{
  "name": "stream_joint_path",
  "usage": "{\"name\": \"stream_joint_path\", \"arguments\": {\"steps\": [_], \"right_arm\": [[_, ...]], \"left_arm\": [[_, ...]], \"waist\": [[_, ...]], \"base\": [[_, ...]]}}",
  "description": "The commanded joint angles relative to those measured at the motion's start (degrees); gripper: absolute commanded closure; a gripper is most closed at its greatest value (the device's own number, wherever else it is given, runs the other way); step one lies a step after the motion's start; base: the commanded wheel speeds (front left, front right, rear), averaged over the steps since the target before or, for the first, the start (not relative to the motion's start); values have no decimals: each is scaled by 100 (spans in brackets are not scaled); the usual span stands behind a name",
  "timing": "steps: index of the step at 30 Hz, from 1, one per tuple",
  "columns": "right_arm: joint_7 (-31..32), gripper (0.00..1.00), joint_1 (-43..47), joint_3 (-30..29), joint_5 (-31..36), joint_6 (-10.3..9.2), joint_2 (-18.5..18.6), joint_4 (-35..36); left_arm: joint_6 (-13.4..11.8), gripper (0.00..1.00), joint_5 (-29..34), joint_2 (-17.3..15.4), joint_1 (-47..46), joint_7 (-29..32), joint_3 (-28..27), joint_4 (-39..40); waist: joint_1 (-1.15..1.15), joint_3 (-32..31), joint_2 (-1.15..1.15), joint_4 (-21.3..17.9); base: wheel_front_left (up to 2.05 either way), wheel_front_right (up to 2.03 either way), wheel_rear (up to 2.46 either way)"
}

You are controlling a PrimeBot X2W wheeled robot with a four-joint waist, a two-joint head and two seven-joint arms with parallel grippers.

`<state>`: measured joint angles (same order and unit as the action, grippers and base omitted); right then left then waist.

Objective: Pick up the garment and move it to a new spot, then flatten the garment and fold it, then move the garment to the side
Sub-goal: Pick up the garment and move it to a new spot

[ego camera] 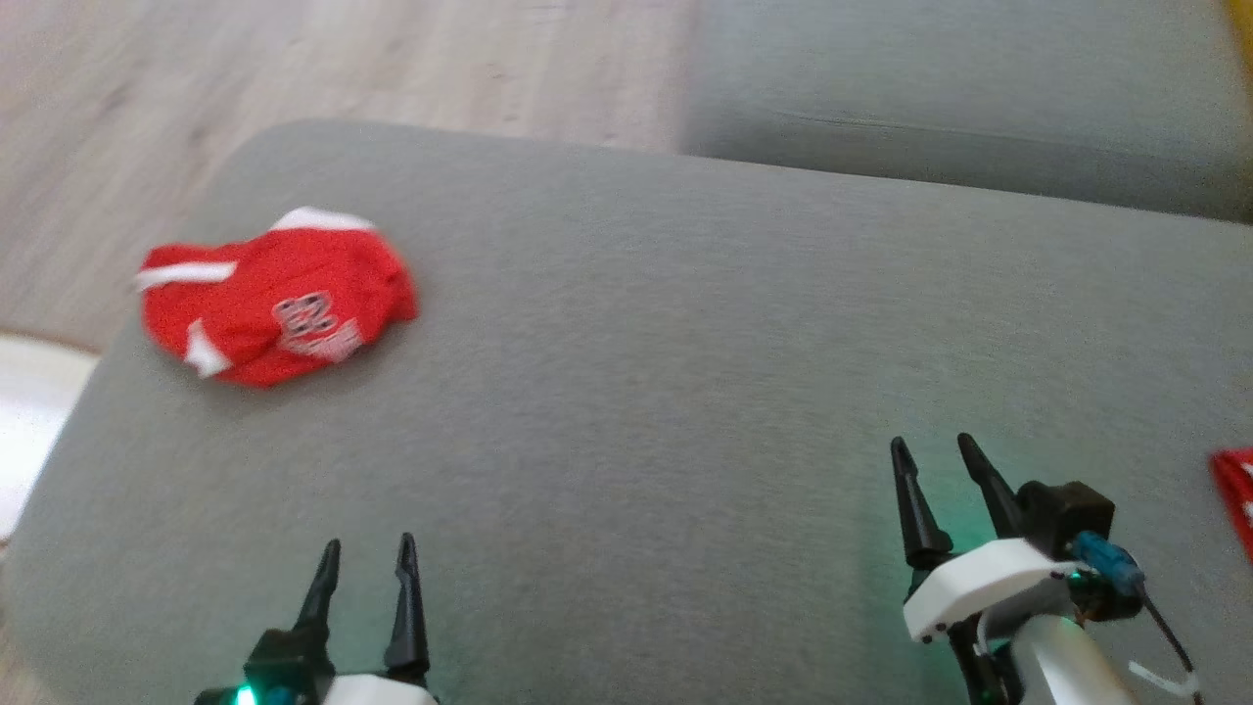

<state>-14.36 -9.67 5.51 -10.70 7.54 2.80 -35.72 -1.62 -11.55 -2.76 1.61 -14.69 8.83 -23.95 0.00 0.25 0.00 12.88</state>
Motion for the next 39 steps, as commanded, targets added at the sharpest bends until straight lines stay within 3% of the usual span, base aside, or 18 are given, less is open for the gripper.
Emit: {"name": "stream_joint_path", "arguments": {"steps": [1, 8, 15, 20, 29, 39], "right_arm": [[-63, 0, -145, 219, -59, -5, 9, 187], [-63, 0, -257, 585, -201, -5, 8, 160], [-63, 0, -297, 625, -152, -5, 8, 171], [-63, 0, -357, 573, 2, -5, 8, 174], [-63, 0, -644, 536, 250, -5, 9, 357], [-63, 0, -1071, 696, 280, -5, 244, 786]], "left_arm": [[-33, 0, -36, -11, -156, -31, -273, 139], [-42, 0, 38, -11, -63, -31, -568, 125], [79, 0, 62, -11, -290, -31, -897, 255], [229, 0, 102, -52, -650, -31, -1298, 441], [555, 0, 262, -672, -2047, -31, -2053, 387], [846, 0, 220, -1240, -3597, 32, -1792, -1552]], "waist": [[0, 148, 0, 695], [0, 255, 0, 1307], [0, 435, 0, 1408], [0, 658, 0, 1318], [0, 1289, 0, 880], [0, 1976, 0, 280]], "base": [[0, 0, 0], [0, 0, 0], [0, 0, 0], [0, 0, 0], [0, 0, 0], [0, 0, 0]]}}
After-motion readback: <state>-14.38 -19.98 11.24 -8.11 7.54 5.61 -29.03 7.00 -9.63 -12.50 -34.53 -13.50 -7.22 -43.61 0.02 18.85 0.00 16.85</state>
